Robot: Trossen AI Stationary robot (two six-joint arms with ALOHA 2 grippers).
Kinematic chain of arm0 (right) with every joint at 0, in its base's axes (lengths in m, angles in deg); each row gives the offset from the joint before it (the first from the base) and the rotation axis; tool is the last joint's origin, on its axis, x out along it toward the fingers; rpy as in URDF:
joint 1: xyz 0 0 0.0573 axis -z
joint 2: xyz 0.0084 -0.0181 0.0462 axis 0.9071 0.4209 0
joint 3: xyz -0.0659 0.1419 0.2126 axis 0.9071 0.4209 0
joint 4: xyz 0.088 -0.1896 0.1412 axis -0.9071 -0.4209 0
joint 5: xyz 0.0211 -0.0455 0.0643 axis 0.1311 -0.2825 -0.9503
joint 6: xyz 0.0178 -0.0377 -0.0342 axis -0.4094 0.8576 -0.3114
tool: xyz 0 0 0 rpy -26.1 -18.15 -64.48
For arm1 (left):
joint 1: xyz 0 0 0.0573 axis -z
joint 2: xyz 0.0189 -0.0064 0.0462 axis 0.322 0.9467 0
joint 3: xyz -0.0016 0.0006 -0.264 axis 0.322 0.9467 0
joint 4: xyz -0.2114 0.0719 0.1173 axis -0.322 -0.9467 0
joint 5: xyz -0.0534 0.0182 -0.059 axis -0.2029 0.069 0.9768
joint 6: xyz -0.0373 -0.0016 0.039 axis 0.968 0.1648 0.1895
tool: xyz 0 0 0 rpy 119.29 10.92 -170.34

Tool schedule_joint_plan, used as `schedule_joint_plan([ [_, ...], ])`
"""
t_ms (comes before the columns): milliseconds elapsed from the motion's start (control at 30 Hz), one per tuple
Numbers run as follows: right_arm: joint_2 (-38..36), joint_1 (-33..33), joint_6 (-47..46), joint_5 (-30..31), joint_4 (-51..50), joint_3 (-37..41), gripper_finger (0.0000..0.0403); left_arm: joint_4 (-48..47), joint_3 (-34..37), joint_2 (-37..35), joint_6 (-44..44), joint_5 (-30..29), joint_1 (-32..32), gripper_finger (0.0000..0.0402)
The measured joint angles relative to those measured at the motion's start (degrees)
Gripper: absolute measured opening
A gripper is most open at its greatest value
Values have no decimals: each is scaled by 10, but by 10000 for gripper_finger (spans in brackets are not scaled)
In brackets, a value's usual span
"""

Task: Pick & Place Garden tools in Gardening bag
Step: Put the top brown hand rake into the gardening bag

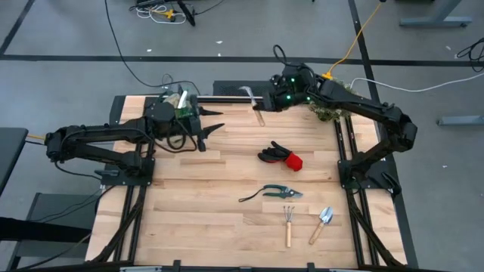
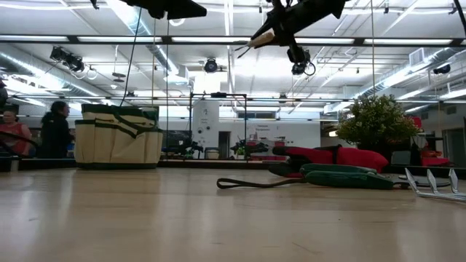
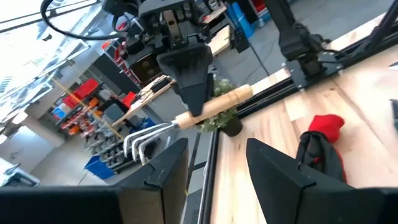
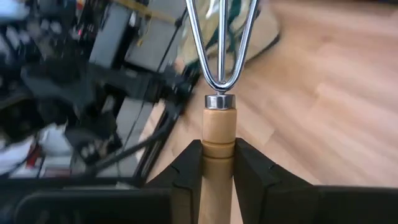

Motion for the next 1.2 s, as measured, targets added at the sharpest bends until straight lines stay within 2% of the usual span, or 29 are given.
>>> schedule_joint_plan([
  [233, 0, 9, -27, 84, 56, 0, 71, 2, 0, 0, -2, -5, 0, 172],
  [467, 0, 12, -70, 100, 95, 0, 71, 3, 0, 0, -41, -5, 0, 172],
  [767, 0, 12, -132, 67, 151, 0, 71, 14, 0, 0, -123, 1, 0, 172],
  [1200, 0, 11, -163, -23, 153, 0, 71, 28, 0, 3, -404, -21, 3, 172],
])
